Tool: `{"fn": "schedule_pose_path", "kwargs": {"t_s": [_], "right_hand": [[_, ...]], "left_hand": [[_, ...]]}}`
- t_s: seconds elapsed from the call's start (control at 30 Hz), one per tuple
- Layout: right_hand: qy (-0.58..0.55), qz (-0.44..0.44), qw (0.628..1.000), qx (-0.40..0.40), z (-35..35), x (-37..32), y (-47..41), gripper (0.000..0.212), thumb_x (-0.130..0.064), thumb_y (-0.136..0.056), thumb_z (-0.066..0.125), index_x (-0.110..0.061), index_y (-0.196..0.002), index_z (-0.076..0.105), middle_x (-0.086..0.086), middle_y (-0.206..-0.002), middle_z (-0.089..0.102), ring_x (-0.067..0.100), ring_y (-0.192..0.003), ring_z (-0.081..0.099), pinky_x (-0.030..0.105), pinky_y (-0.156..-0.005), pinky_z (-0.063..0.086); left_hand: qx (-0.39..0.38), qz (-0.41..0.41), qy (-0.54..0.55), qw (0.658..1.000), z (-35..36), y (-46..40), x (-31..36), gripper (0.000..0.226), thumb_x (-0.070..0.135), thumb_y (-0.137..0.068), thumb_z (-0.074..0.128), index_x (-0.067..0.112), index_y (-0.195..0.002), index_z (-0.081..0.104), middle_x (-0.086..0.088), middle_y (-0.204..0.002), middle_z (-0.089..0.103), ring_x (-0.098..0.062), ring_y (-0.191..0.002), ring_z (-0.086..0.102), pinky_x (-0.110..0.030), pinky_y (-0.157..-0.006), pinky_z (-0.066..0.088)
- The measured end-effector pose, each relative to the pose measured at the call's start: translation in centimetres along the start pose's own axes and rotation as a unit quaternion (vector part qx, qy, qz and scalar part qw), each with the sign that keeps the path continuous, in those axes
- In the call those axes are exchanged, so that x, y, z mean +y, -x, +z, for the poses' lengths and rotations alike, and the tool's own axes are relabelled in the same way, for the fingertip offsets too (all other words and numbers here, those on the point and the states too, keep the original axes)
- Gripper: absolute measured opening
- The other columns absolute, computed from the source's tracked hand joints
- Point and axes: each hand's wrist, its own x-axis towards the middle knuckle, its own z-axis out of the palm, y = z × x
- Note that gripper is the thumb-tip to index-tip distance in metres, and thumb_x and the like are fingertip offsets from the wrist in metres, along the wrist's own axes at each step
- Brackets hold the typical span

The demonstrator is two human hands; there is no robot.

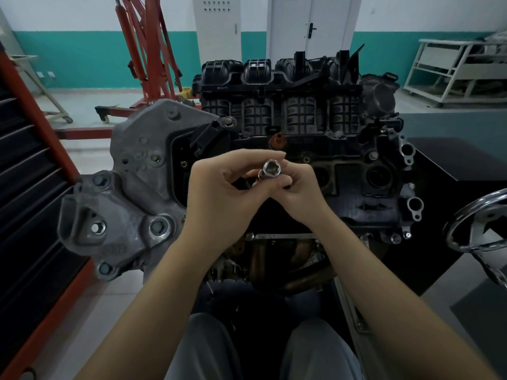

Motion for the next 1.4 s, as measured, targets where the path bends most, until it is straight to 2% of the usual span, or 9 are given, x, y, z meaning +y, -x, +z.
{"fn": "schedule_pose_path", "kwargs": {"t_s": [0.17, 0.33, 0.5, 0.73, 0.9, 1.03, 1.17, 1.3, 1.4], "right_hand": [[-0.004, 0.015, 1.0, -0.009, 0.2, -0.6, 0.1, 0.025, -0.016, -0.08, 0.065, -0.027, -0.103, 0.066, -0.029, -0.084, 0.069, -0.007, -0.084, 0.065, 0.012, -0.075, 0.048], [-0.007, 0.006, 1.0, 0.02, 0.2, 0.1, -0.1, 0.02, -0.009, -0.076, 0.072, -0.026, -0.087, 0.073, -0.004, -0.085, 0.073, 0.024, -0.086, 0.07, 0.044, -0.077, 0.056], [-0.02, 0.006, 0.999, -0.044, -0.1, -0.6, -0.1, 0.034, -0.007, -0.086, 0.061, -0.039, -0.097, 0.067, -0.027, -0.093, 0.069, -0.004, -0.091, 0.065, 0.012, -0.078, 0.049], [0.012, 0.012, 1.0, 0.024, 0.1, 0.2, -0.1, 0.018, -0.003, -0.075, 0.072, -0.016, -0.088, 0.072, -0.003, -0.085, 0.073, 0.017, -0.085, 0.07, 0.037, -0.079, 0.056], [-0.004, -0.012, 0.999, -0.037, 0.0, -1.1, -0.1, 0.037, -0.008, -0.085, 0.061, -0.042, -0.097, 0.069, -0.029, -0.088, 0.068, -0.007, -0.086, 0.064, 0.01, -0.075, 0.048], [-0.001, 0.011, 1.0, 0.0, -0.2, -0.3, 0.0, 0.026, -0.007, -0.079, 0.069, -0.03, -0.091, 0.071, -0.023, -0.083, 0.071, -0.002, -0.084, 0.067, 0.015, -0.075, 0.05], [0.0, 0.017, 1.0, 0.018, -0.2, 0.0, 0.0, 0.022, 0.002, -0.079, 0.07, -0.01, -0.097, 0.068, 0.0, -0.088, 0.071, 0.013, -0.086, 0.07, 0.03, -0.078, 0.054], [-0.008, 0.007, 1.0, -0.02, 0.0, -0.9, 0.0, 0.023, -0.007, -0.083, 0.062, -0.029, -0.086, 0.07, -0.026, -0.085, 0.069, -0.007, -0.084, 0.065, 0.01, -0.075, 0.048], [0.003, 0.015, 1.0, -0.004, -0.1, -0.6, 0.0, 0.031, 0.0, -0.081, 0.066, -0.031, -0.083, 0.069, -0.026, -0.077, 0.069, -0.006, -0.078, 0.065, 0.012, -0.072, 0.048]], "left_hand": [[-0.065, -0.021, 0.09, 0.994, -0.3, 0.1, -0.1, 0.038, -0.01, -0.078, 0.068, 0.009, -0.111, 0.065, -0.005, -0.099, 0.074, -0.021, -0.1, 0.069, -0.035, -0.09, 0.053], [0.016, -0.004, -0.005, 1.0, 0.4, 0.2, 0.1, 0.028, 0.006, -0.071, 0.082, 0.013, -0.095, 0.071, 0.0, -0.09, 0.073, -0.014, -0.089, 0.071, -0.032, -0.082, 0.057], [-0.023, -0.012, 0.055, 0.998, 0.2, 0.2, 0.2, 0.035, -0.004, -0.078, 0.072, 0.015, -0.106, 0.067, 0.006, -0.095, 0.073, -0.011, -0.094, 0.071, -0.026, -0.085, 0.054], [0.005, 0.001, -0.025, 1.0, 0.2, 0.2, 0.1, 0.03, 0.005, -0.071, 0.082, 0.012, -0.098, 0.07, -0.001, -0.092, 0.073, -0.012, -0.09, 0.071, -0.032, -0.083, 0.057], [-0.013, -0.021, 0.067, 0.997, 0.0, 0.3, -0.1, 0.032, -0.005, -0.08, 0.069, 0.004, -0.111, 0.066, -0.007, -0.099, 0.073, -0.018, -0.098, 0.07, -0.035, -0.089, 0.055], [-0.061, -0.03, 0.092, 0.993, -0.4, 0.1, -0.2, 0.034, -0.01, -0.079, 0.069, 0.006, -0.11, 0.066, -0.007, -0.099, 0.073, -0.02, -0.098, 0.07, -0.032, -0.088, 0.054], [0.012, -0.019, 0.022, 1.0, 0.2, 0.2, -0.1, 0.031, 0.002, -0.071, 0.08, 0.008, -0.099, 0.07, -0.005, -0.091, 0.073, -0.017, -0.089, 0.071, -0.034, -0.084, 0.057], [-0.004, -0.022, 0.066, 0.998, 0.1, 0.1, 0.0, 0.031, -0.004, -0.079, 0.072, 0.007, -0.108, 0.067, -0.004, -0.096, 0.073, -0.017, -0.094, 0.071, -0.034, -0.086, 0.056], [-0.048, -0.035, 0.096, 0.994, -0.1, 0.1, 0.1, 0.036, -0.01, -0.08, 0.067, 0.006, -0.113, 0.064, -0.011, -0.1, 0.072, -0.023, -0.099, 0.07, -0.038, -0.09, 0.055]]}}
